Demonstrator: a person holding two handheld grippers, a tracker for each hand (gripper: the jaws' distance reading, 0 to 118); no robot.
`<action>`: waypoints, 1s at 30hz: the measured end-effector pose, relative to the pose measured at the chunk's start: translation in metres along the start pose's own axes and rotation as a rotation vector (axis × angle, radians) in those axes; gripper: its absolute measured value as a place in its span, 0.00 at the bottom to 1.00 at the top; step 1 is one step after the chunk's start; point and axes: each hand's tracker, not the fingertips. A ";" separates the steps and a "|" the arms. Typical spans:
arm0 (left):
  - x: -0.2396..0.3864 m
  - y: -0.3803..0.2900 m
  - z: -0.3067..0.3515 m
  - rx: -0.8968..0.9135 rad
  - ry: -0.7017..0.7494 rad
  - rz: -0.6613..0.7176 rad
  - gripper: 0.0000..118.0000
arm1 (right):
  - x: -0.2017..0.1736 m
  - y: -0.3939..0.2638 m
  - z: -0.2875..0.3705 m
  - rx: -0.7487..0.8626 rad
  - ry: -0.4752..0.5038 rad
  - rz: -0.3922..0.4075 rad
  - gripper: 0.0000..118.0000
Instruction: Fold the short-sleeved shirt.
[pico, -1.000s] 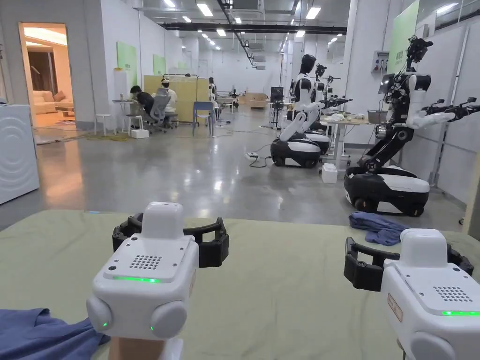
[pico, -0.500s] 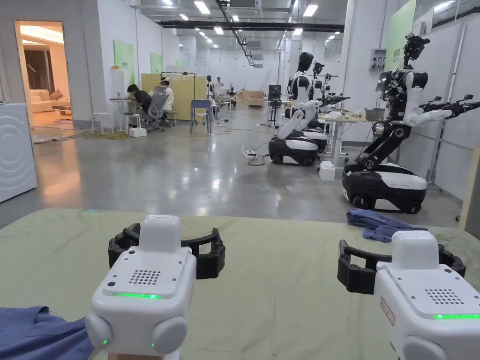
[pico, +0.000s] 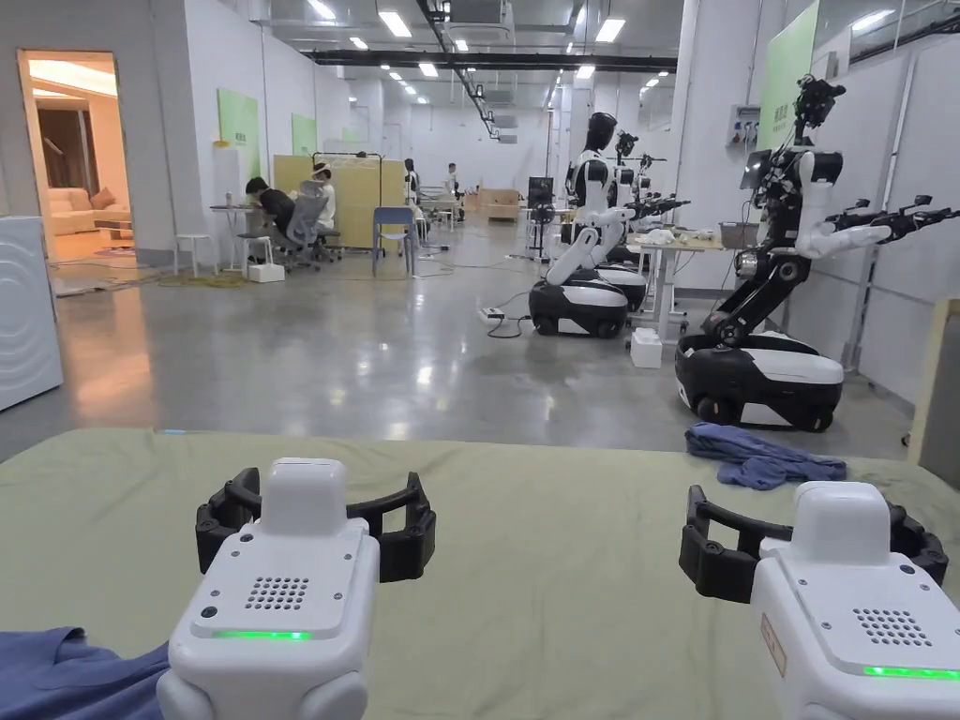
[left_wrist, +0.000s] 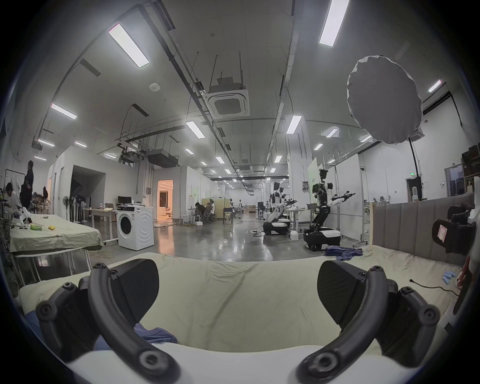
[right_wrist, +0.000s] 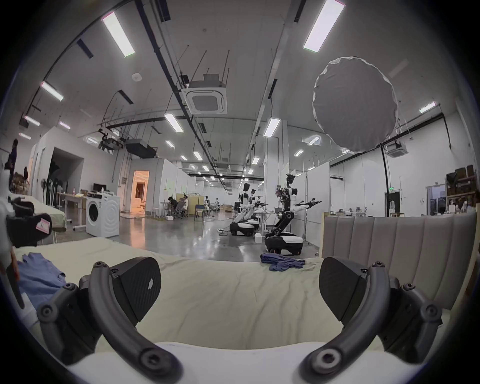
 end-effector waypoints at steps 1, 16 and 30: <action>-0.001 0.000 0.000 -0.005 -0.005 0.008 1.00 | 0.000 0.000 0.001 0.006 -0.003 -0.010 1.00; -0.003 0.005 0.004 0.032 -0.037 0.026 1.00 | 0.002 -0.001 -0.001 -0.054 0.066 -0.071 1.00; 0.003 0.003 0.003 -0.002 -0.056 0.003 1.00 | 0.002 0.003 0.004 -0.022 0.043 -0.051 1.00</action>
